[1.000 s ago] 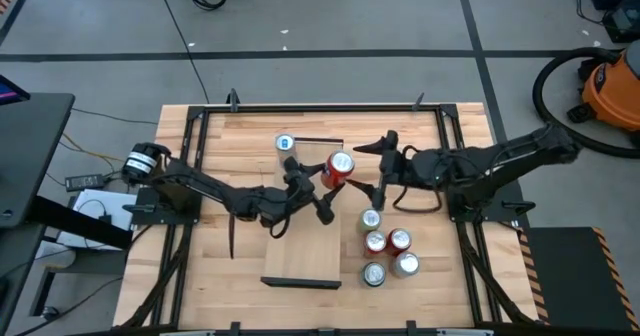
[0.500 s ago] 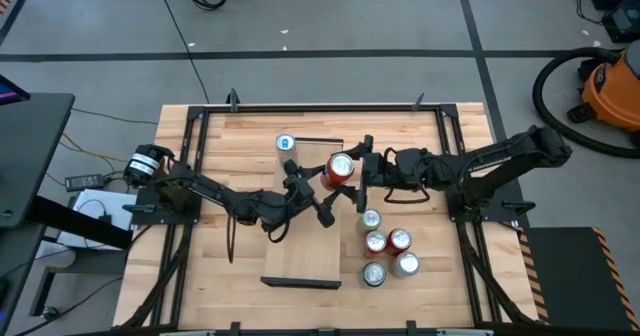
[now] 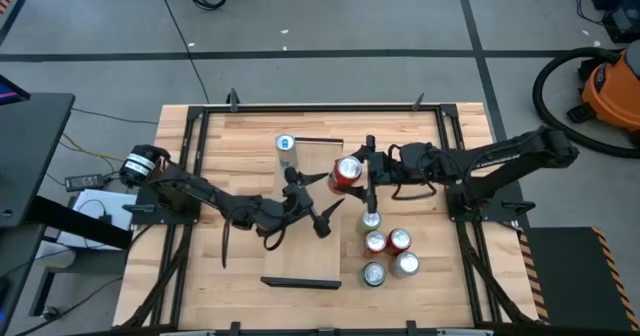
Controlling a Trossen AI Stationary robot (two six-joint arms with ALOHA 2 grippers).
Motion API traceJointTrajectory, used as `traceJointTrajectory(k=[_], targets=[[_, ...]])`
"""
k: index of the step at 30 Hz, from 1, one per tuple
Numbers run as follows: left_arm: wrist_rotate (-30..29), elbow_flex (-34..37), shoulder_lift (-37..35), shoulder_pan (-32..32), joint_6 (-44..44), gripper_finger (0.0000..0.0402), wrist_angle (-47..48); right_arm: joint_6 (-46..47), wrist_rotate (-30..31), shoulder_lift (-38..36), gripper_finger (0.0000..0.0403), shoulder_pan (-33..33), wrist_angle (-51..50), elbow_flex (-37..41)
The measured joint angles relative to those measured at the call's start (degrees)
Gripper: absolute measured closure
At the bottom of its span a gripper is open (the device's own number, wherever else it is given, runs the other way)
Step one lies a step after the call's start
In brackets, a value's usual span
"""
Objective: Place canned beverage on shelf
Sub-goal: Put the red soda can on the shelf
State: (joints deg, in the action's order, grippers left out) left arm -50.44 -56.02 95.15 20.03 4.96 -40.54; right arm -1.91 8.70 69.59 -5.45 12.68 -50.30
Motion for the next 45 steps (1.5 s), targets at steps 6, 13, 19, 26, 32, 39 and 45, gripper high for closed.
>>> traceJointTrajectory(k=[6,13,19,26,32,39,45], targets=[[-3.4,0.0,-6.1,5.7,-1.3,0.0018,8.7,0.2,-6.4,-1.9,0.008,3.4,-1.5,0.0],[-15.6,0.0,-10.5,15.3,-1.3,0.0018,12.8,-0.3,-10.3,2.6,0.0079,7.1,-1.1,-0.3],[-16.4,0.1,-12.8,21.8,-2.3,0.0018,13.1,-2.2,-14.7,6.7,0.0079,12.3,3.3,-0.4],[-14.6,0.1,-13.2,24.5,-1.9,0.0018,12.9,-3.2,-17.5,14.2,0.0079,15.7,0.9,-5.6],[-13.8,0.1,-13.2,24.5,-1.7,0.0018,13.0,-5.5,-17.5,18.8,0.0078,16.5,-3.7,-10.8],[-14.0,0.1,-13.2,24.6,-1.5,0.0018,13.2,-6.2,-19.8,21.2,0.0078,18.0,-1.9,-10.7],[-14.0,0.1,-13.2,24.4,-1.1,0.0018,12.9,-5.6,-22.0,22.5,0.0066,19.5,-1.2,-10.8]])
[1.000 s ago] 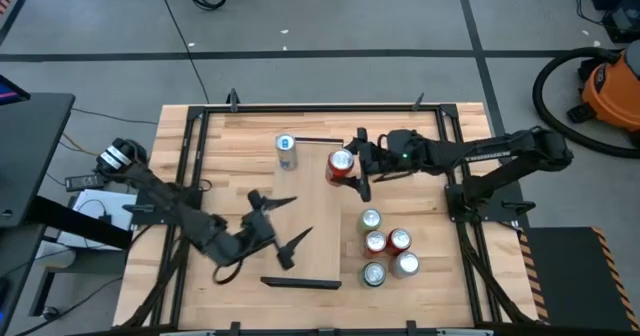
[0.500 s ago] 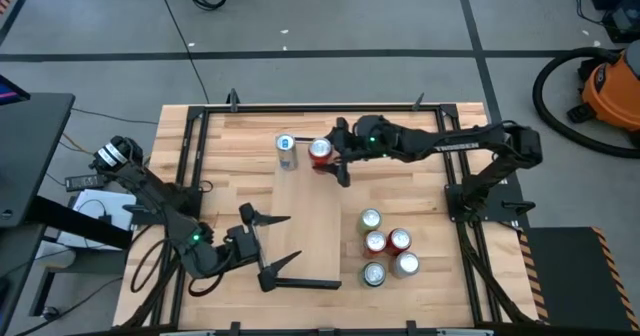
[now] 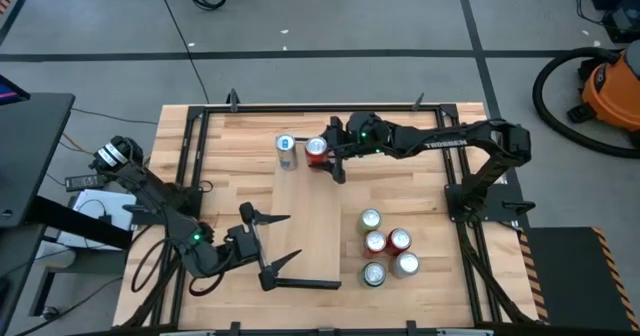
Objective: Place canned beverage on shelf
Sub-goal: Put the red soda can on the shelf, then put the red black soda can on the shelf
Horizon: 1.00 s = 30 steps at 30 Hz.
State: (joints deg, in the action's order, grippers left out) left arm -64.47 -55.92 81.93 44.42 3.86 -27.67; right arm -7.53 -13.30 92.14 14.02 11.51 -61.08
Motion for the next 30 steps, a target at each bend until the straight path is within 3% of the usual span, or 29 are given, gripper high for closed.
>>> traceJointTrajectory(k=[8,17,22,25,30], targets=[[-0.1,0.0,0.0,0.0,1.5,0.0018,-0.5,-0.7,2.0,-3.0,0.0016,0.4,-4.8,-0.2],[0.3,0.0,-1.6,-1.6,11.1,0.0018,-2.1,-0.6,6.1,-12.8,0.0004,-2.7,-26.5,-7.5],[10.4,0.0,-2.2,-6.4,12.6,0.0018,-1.0,4.2,11.0,-17.6,0.0004,-7.6,-38.6,-8.5],[16.2,0.0,-2.1,-10.2,13.2,0.0018,-0.4,13.6,12.8,-18.9,0.0006,-11.7,-45.9,-8.5],[26.1,0.0,-2.1,-17.0,10.6,0.0018,2.3,26.5,20.9,-17.4,0.002,-20.9,-57.4,-8.5]])
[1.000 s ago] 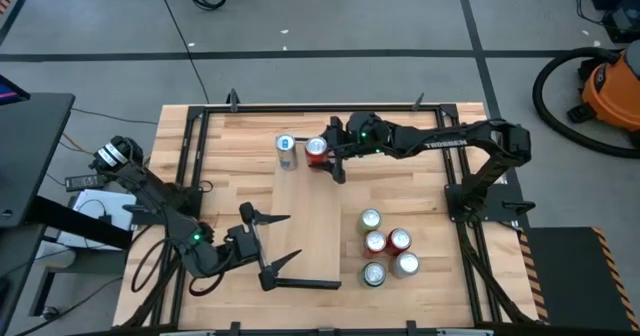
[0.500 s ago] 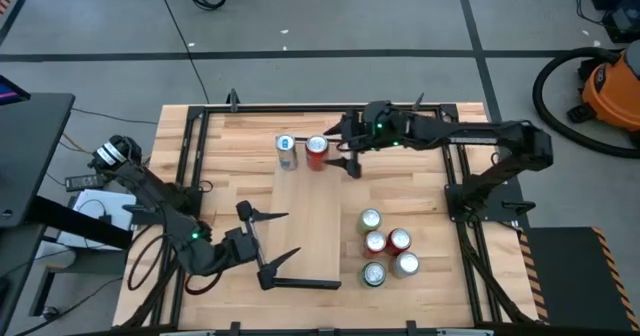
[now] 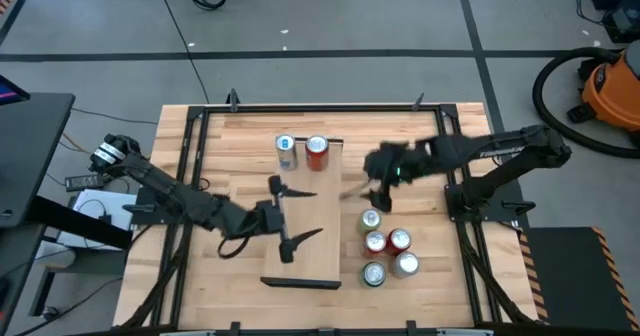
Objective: Place canned beverage on shelf
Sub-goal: Put the red black soda can on the shelf
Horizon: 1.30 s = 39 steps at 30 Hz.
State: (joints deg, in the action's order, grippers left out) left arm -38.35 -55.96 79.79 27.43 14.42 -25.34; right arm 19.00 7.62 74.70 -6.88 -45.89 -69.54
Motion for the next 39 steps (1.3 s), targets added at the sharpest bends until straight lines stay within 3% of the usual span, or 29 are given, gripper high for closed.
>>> traceJointTrajectory(k=[6,13,21,27,35,39], targets=[[7.9,0.0,-0.1,-5.9,-0.2,0.0018,0.7,8.6,0.3,1.4,0.0029,-7.2,-8.0,0.1],[11.9,0.0,-2.1,-8.6,-1.3,0.0018,2.3,18.4,-0.2,2.5,0.0029,-10.4,-16.8,0.1],[12.3,0.0,-2.2,-8.7,-2.5,0.0018,3.3,20.6,-8.9,5.2,0.0029,-13.4,-20.3,0.1],[12.1,0.0,-2.2,-8.7,-4.6,0.0018,4.7,18.5,-11.0,9.9,0.0029,-16.7,-21.8,0.1],[11.8,0.0,-2.2,-7.8,-10.0,0.0018,6.8,19.8,-9.7,12.4,0.0029,-18.8,-23.6,-0.4],[11.4,0.0,-2.2,-6.2,-12.3,0.0018,8.2,20.9,-5.7,12.3,0.0029,-19.6,-25.4,-0.8]])
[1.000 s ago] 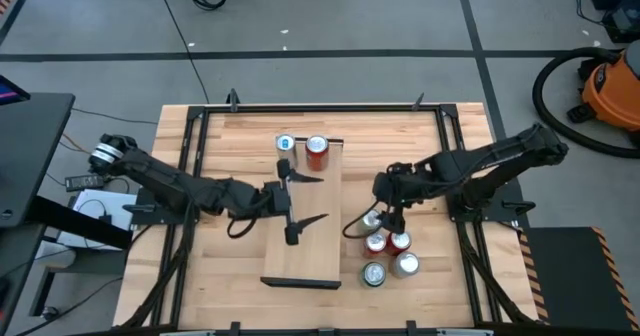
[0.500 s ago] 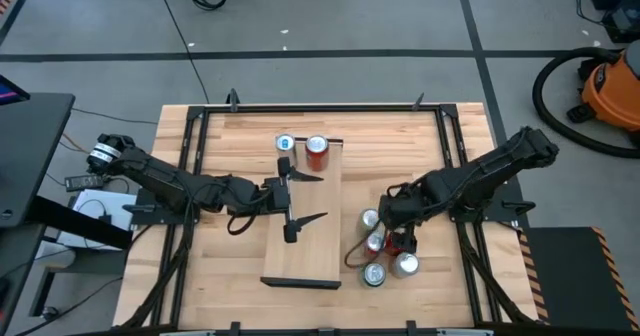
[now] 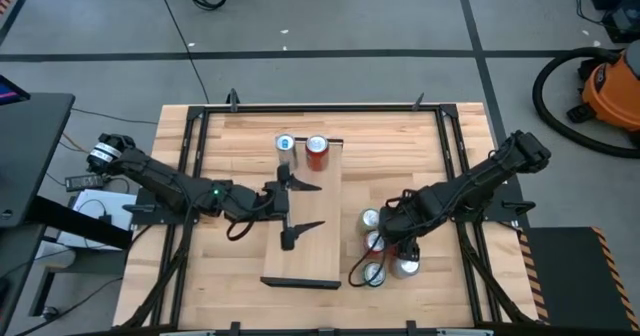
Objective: Place canned beverage on shelf
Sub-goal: Put the red black soda can on the shelf
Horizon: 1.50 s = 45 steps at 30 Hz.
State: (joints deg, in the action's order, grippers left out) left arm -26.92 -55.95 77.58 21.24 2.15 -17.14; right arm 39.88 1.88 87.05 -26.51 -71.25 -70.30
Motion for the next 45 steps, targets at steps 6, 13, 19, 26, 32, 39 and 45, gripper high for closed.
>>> traceJointTrajectory(k=[6,13,19,26,32,39,45], targets=[[-1.9,0.0,0.0,2.3,-1.6,0.0018,0.4,0.0,3.9,-1.2,0.0029,3.3,-1.8,0.0],[-6.9,0.0,0.0,5.0,-2.5,0.0018,1.7,-1.1,8.3,-1.4,0.0029,11.0,-7.3,0.1],[-9.3,0.0,0.0,6.5,-3.9,0.0018,2.1,-3.1,10.0,-1.5,0.0029,17.7,-6.1,0.1],[-9.5,0.0,0.0,6.8,-5.1,0.0018,2.9,-13.5,13.6,-3.0,0.0029,24.0,-6.7,-2.4],[-9.5,0.0,0.0,6.5,-5.1,0.0018,3.7,-36.8,8.3,-6.5,0.0029,23.6,-5.3,-4.1],[-9.5,0.0,0.0,7.2,-5.9,0.0018,3.8,-40.5,4.7,-4.9,0.0029,22.3,-5.3,-2.6],[-9.5,0.0,0.0,7.6,-5.8,0.0018,3.8,-46.1,4.2,-0.4,0.0007,21.1,-5.8,-1.5]])
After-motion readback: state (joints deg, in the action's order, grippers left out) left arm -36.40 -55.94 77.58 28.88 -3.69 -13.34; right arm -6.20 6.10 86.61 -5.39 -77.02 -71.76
